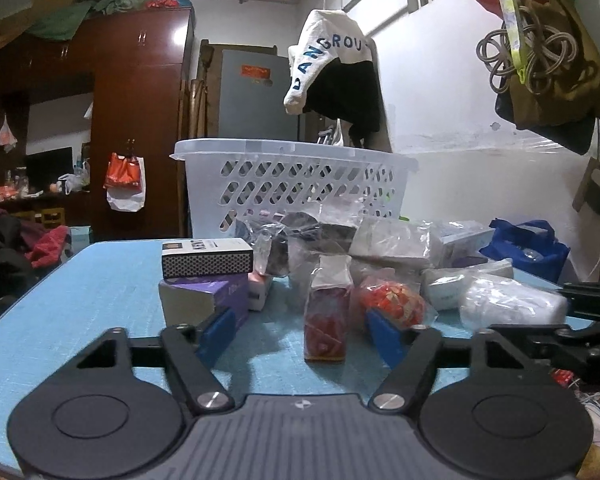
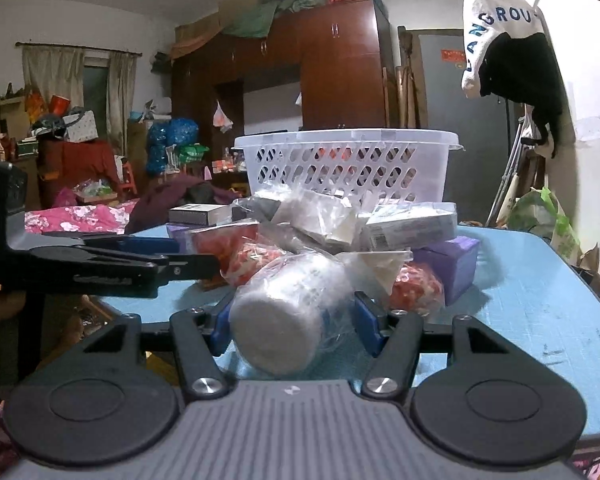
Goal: Organize objects
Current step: 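Grasp a small red-brown box with the left gripper while the right grasps a bagged white bottle, then carry both held items over the white basket and open both grippers, then grasp the white Kent cigarette box with the left gripper while the right grasps a clear bag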
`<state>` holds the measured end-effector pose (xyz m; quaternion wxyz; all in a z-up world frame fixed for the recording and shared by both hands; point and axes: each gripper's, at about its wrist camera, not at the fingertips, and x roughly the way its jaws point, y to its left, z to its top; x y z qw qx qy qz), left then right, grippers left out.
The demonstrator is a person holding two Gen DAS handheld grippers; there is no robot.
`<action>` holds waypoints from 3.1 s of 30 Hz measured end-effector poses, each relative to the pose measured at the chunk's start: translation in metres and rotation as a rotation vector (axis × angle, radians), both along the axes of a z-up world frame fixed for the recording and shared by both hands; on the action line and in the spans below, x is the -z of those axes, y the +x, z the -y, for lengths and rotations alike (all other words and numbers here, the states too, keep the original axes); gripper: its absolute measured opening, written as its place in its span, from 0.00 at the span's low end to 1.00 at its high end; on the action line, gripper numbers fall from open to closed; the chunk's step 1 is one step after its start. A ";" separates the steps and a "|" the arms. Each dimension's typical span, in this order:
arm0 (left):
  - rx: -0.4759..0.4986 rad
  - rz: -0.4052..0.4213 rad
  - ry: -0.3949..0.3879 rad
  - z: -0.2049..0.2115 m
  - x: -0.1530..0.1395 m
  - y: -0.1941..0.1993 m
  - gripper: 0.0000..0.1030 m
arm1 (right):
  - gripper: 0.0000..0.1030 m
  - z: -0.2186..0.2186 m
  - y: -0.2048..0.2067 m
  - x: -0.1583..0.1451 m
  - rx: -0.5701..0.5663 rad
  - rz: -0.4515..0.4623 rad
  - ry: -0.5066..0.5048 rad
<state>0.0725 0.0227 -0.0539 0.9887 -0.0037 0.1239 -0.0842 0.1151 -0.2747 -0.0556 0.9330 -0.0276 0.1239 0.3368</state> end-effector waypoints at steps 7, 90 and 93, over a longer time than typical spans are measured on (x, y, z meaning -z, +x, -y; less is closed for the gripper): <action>-0.005 -0.007 0.009 0.007 0.000 0.007 0.60 | 0.61 0.001 0.001 -0.001 -0.004 -0.008 0.013; -0.031 -0.013 -0.090 -0.048 -0.051 0.016 0.85 | 0.94 0.014 0.013 -0.014 0.016 0.015 -0.041; -0.038 -0.038 -0.066 -0.041 -0.049 0.029 0.85 | 0.85 0.018 0.020 -0.011 0.007 -0.042 0.002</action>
